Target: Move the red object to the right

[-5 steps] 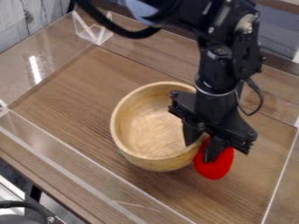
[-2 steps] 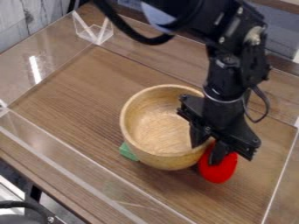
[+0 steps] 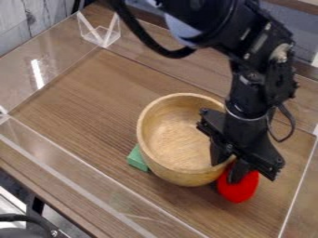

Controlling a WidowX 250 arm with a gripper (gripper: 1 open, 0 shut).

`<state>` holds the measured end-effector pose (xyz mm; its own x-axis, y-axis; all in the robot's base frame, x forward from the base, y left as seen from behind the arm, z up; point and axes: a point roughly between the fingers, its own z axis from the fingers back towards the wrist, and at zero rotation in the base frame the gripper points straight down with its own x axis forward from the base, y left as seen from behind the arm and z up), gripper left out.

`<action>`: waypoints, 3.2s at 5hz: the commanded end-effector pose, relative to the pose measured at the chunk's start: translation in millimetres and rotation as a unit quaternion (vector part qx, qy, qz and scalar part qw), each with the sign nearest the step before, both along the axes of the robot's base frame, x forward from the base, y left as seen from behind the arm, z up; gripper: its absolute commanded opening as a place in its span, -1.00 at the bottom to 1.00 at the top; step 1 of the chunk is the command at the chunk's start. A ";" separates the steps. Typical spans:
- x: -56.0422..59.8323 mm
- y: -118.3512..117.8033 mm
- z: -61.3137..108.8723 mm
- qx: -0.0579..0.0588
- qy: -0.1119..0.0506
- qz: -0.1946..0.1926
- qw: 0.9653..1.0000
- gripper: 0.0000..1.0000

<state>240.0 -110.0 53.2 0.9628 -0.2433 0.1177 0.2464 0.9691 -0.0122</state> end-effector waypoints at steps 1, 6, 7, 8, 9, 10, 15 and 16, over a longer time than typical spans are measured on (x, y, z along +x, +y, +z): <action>10.5 -8.6 19.7 -0.016 -0.038 -0.002 0.999 -1.00; 42.0 26.7 104.8 -0.029 -0.095 0.077 0.992 1.00; 50.5 47.8 100.4 -0.028 -0.105 0.089 0.990 1.00; 58.3 76.4 88.4 -0.018 -0.109 0.105 0.988 1.00; 63.4 89.1 93.8 -0.015 -0.111 0.103 0.988 1.00; 59.4 94.0 91.8 -0.013 -0.104 0.094 0.990 1.00; 59.0 111.3 31.4 0.000 -0.087 0.116 0.989 1.00; 61.4 119.5 15.0 0.001 -0.086 0.103 0.991 1.00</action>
<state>295.9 9.1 58.8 0.9675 -0.0369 0.2502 0.0351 0.9993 0.0118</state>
